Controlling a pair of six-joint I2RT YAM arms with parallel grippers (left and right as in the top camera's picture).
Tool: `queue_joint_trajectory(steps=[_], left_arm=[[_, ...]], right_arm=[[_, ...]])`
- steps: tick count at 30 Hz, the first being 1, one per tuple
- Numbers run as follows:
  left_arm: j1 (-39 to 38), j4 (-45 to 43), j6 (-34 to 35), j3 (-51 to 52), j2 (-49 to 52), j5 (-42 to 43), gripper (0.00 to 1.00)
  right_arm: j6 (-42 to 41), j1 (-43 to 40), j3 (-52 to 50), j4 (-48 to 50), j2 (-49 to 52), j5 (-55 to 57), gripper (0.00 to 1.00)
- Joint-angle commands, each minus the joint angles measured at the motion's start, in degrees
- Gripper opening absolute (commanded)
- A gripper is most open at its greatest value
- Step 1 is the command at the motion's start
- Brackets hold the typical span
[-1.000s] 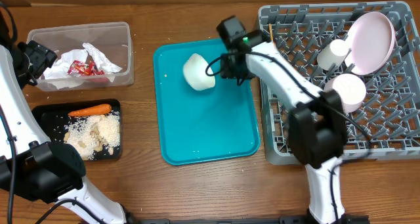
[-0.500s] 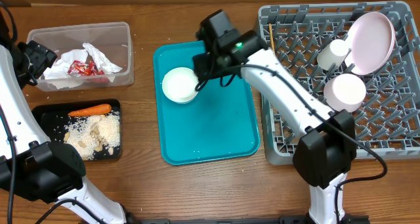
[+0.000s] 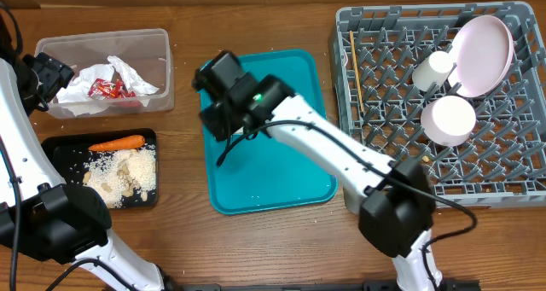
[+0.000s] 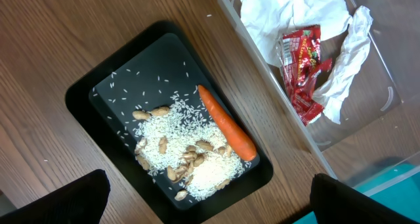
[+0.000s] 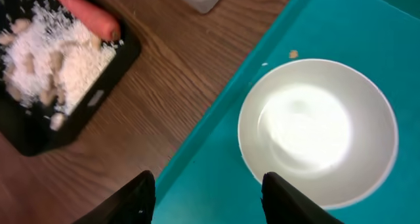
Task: Sort waste into correct bins and load items into the dishwasher rack
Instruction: 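Grasp the white bowl rim with the right gripper and lift it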
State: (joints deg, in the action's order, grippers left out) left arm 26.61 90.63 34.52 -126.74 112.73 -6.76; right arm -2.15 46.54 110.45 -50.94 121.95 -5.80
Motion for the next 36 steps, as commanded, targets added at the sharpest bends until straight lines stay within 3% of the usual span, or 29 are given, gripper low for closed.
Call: queue_joint_trajectory(steps=[1, 15, 18, 23, 29, 36], left_arm=[[-0.39, -0.07, -0.46, 0.04, 0.20, -0.92, 1.00], [-0.39, -0.07, -0.44, 0.04, 0.20, -0.92, 1.00], [-0.39, -0.07, -0.46, 0.04, 0.20, -0.92, 1.00], [-0.39, -0.07, -0.46, 0.04, 0.20, -0.92, 1.00], [-0.39, -0.07, -0.46, 0.04, 0.20, -0.92, 1.00], [-0.37, -0.07, -0.46, 0.04, 0.20, -0.92, 1.00]], right_arm=[[6.56, -0.52, 0.09, 1.11, 4.33, 2.80, 0.55], [6.47, -0.39, 0.09, 4.35, 11.61, 5.31, 0.46], [5.99, -0.42, 0.09, 4.35, 11.61, 5.35, 0.33], [1.79, -0.52, 0.22, 3.93, 11.58, 5.70, 0.04], [-1.75, -0.96, 3.30, -1.29, 9.77, 5.73, 0.04], [-7.56, -7.06, 8.90, -9.64, -0.57, 5.73, 0.04]])
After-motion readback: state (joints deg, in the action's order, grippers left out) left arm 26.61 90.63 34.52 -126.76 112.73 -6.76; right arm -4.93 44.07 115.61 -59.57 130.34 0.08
